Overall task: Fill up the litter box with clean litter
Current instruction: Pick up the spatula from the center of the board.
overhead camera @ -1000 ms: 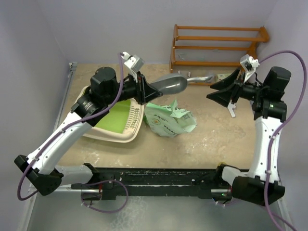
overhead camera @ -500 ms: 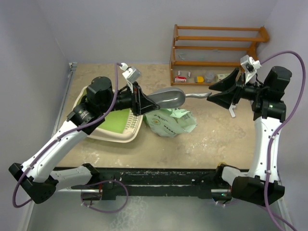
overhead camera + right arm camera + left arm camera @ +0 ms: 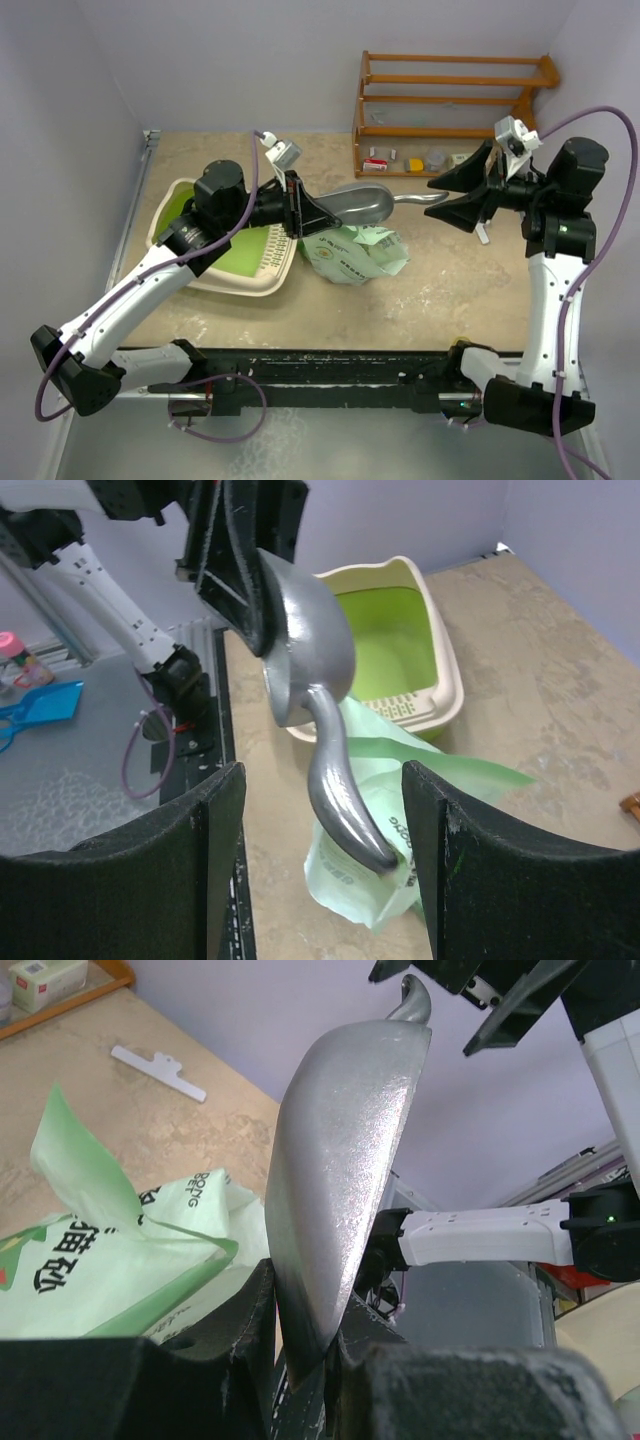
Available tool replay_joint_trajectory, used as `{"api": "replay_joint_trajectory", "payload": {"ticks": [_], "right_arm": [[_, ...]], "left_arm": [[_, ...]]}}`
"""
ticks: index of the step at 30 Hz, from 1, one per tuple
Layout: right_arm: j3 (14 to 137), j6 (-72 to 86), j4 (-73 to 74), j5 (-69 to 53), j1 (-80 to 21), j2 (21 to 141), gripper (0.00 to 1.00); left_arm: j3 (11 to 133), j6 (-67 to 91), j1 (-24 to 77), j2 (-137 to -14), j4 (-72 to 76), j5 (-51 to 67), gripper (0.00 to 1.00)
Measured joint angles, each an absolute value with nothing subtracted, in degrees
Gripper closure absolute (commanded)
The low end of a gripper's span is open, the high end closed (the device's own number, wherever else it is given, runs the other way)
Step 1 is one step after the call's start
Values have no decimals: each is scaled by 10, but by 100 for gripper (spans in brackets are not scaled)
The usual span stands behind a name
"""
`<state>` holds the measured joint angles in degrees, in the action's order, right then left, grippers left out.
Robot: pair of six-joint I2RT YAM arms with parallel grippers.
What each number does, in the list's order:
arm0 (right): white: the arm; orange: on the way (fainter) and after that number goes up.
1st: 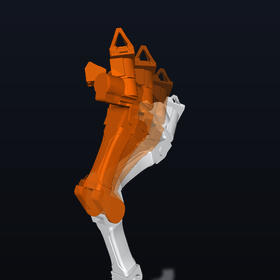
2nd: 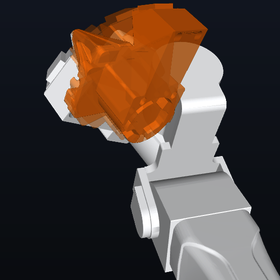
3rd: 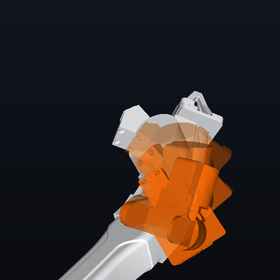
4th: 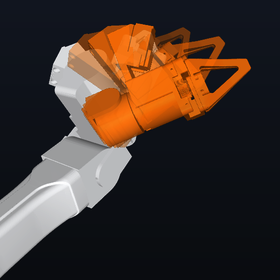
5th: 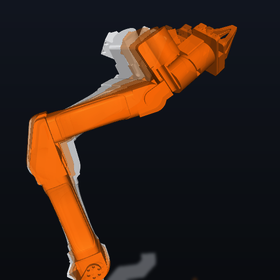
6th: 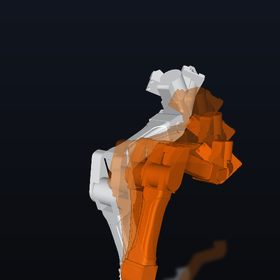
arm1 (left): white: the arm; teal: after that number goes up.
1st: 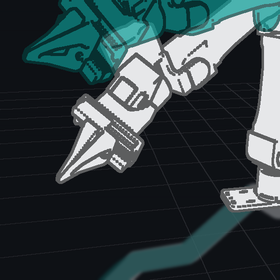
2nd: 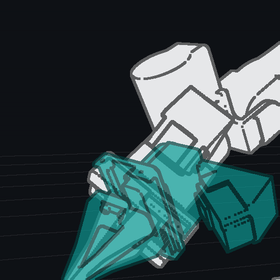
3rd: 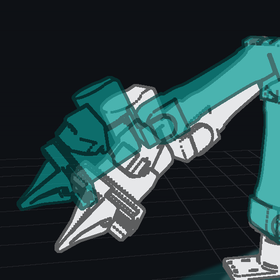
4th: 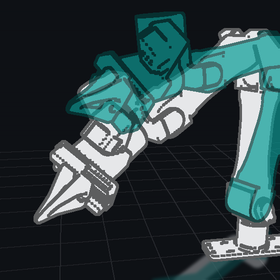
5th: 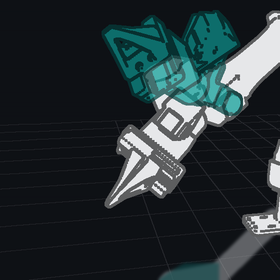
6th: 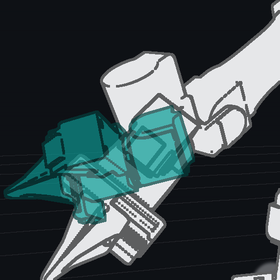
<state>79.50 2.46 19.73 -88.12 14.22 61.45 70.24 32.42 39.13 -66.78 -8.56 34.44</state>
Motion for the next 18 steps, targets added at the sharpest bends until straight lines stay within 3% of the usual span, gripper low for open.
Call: {"api": "replay_joint_trajectory", "payload": {"ticks": [18], "right_arm": [[804, 25, 197, -882, 95, 631, 34]], "left_arm": [[701, 352, 391, -685, -18, 373, 97]]}}
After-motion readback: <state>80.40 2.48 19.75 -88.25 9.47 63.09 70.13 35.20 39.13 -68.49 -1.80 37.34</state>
